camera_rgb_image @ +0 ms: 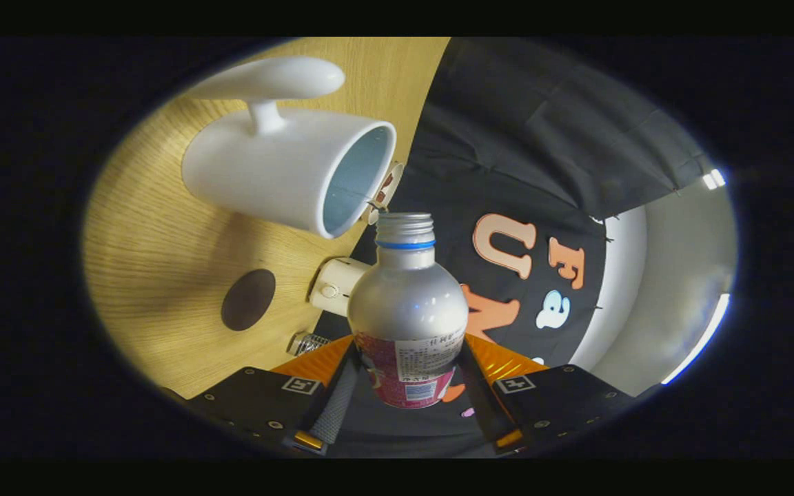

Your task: Take the bottle from table, then pour the juice into the cup, finally place the bottle on the coaster

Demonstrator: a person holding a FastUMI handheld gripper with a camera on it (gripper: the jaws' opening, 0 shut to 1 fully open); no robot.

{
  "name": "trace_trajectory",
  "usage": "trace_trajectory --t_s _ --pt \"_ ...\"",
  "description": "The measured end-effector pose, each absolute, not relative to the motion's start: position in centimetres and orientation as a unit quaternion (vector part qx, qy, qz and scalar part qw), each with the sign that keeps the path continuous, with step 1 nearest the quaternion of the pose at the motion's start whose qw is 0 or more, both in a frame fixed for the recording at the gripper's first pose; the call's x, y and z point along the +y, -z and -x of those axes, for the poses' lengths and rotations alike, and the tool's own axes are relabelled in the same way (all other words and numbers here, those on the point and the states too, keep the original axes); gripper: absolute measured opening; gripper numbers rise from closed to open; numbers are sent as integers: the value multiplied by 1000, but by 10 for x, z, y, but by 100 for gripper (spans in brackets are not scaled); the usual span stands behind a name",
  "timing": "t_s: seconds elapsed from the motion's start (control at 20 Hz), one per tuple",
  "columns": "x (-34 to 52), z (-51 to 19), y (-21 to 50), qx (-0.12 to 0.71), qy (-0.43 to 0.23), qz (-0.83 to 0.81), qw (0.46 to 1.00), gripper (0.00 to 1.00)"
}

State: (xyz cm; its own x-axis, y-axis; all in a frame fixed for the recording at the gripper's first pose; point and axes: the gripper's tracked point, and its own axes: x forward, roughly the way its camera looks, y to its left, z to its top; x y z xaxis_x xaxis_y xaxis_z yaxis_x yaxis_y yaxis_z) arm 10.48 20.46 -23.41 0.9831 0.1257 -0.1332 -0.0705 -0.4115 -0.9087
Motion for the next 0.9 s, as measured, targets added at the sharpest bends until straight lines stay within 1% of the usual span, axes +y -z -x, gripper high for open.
trace_trajectory --t_s 0.7,0.9 --pt "211 -103 218 -52 -80 854 511 77" --pt "208 -104 216 -48 -83 852 515 77"
